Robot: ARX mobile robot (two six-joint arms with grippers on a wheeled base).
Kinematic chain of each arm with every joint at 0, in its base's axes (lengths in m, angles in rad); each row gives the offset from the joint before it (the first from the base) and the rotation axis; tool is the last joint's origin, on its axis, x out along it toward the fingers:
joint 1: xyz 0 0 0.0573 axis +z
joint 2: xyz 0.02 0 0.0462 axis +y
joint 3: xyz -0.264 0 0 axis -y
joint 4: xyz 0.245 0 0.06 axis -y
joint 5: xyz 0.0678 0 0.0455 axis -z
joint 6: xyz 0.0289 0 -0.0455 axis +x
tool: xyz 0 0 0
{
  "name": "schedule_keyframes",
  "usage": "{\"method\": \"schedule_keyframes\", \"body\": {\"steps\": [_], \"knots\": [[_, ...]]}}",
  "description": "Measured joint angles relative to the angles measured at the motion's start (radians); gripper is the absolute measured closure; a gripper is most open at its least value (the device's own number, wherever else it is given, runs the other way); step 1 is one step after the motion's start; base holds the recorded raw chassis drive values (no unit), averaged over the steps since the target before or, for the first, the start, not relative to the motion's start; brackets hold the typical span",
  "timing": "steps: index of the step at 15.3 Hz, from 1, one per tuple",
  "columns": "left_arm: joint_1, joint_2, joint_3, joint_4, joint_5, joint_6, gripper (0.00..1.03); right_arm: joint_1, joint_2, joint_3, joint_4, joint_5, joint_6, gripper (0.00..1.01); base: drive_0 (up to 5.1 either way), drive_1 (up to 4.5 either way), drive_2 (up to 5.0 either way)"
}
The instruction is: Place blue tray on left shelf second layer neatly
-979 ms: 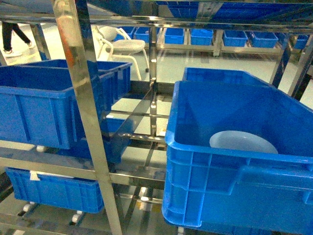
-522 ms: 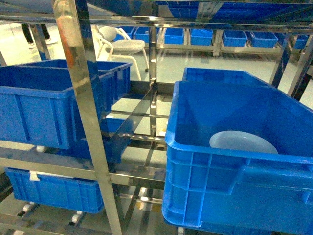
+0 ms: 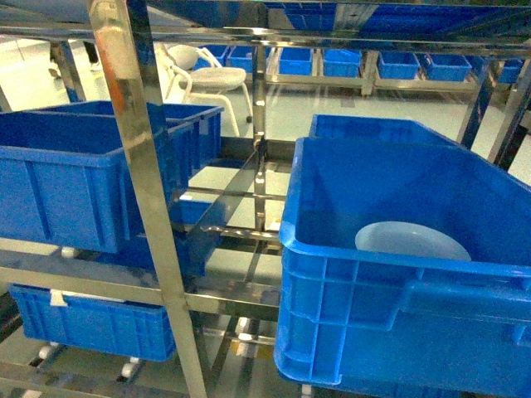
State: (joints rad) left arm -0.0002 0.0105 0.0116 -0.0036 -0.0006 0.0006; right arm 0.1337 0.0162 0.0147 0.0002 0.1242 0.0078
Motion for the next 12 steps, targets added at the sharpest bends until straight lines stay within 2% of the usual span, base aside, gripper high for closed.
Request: {"method": "schedule_keyframes", "body": {"steps": [1, 2, 3, 9, 10, 12], "knots": [[0.000, 0.000, 0.000, -0.001, -0.003, 0.000, 0.05, -0.076, -0.012, 0.000, -0.010, -0.082, -0.002, 0.82, 0.0, 0.00, 0.0], [0.000, 0.000, 0.000, 0.002, 0.000, 0.000, 0.05, -0.143, -0.013, 0.000, -0.003, -0.104, -0.001, 0.93, 0.0, 0.00, 0.0], [0.000, 0.000, 0.000, -0.002, 0.000, 0.000, 0.05, -0.142, -0.011, 0.001, -0.004, -0.112, -0.004, 0.99, 0.0, 0.00, 0.0], [0.000, 0.000, 0.000, 0.000, 0.000, 0.000, 0.05, -0.134, -0.011, 0.001, -0.004, -0.124, -0.005, 0.99, 0.0, 0.00, 0.0], [0.000, 0.000, 0.000, 0.000, 0.000, 0.000, 0.05, -0.134, -0.011, 0.001, -0.004, -0.124, -0.005, 0.97, 0.0, 0.00, 0.0], [0.000, 0.000, 0.000, 0.000, 0.000, 0.000, 0.05, -0.134, -0.011, 0.001, -0.004, -0.124, -0.005, 0.83, 0.0, 0.00, 0.0]]}}
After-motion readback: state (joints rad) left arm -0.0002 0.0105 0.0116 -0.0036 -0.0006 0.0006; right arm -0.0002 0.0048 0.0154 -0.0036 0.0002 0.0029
